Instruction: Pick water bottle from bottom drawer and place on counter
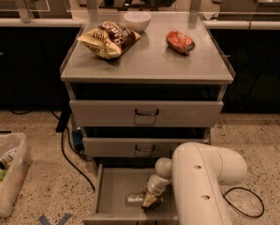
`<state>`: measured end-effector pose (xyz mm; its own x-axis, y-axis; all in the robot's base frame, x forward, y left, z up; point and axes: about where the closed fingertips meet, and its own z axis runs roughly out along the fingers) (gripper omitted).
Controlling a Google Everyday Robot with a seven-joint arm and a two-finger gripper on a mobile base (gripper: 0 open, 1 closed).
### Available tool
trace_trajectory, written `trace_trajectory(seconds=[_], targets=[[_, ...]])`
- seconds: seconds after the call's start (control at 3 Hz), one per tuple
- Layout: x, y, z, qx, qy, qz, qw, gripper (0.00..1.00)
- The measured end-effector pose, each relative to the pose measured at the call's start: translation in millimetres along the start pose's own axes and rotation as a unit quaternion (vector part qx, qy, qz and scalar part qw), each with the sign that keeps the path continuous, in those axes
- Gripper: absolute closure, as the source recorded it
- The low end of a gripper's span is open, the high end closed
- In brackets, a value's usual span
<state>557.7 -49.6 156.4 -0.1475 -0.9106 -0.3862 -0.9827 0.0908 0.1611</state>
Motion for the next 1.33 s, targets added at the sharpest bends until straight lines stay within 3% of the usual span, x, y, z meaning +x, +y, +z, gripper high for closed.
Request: trace_trajectory(seconds=[0.33, 1.0, 1.33], targets=[[0.0, 0.0, 0.0, 0.0, 0.0, 0.0, 1.0, 0.0], [-0.3, -4.2, 4.2, 0.005, 0.011, 0.004, 0.9999, 0.0], [0.2, -17.5, 25.8, 0.029, 0.03, -0.008, 0.9991, 0.0]])
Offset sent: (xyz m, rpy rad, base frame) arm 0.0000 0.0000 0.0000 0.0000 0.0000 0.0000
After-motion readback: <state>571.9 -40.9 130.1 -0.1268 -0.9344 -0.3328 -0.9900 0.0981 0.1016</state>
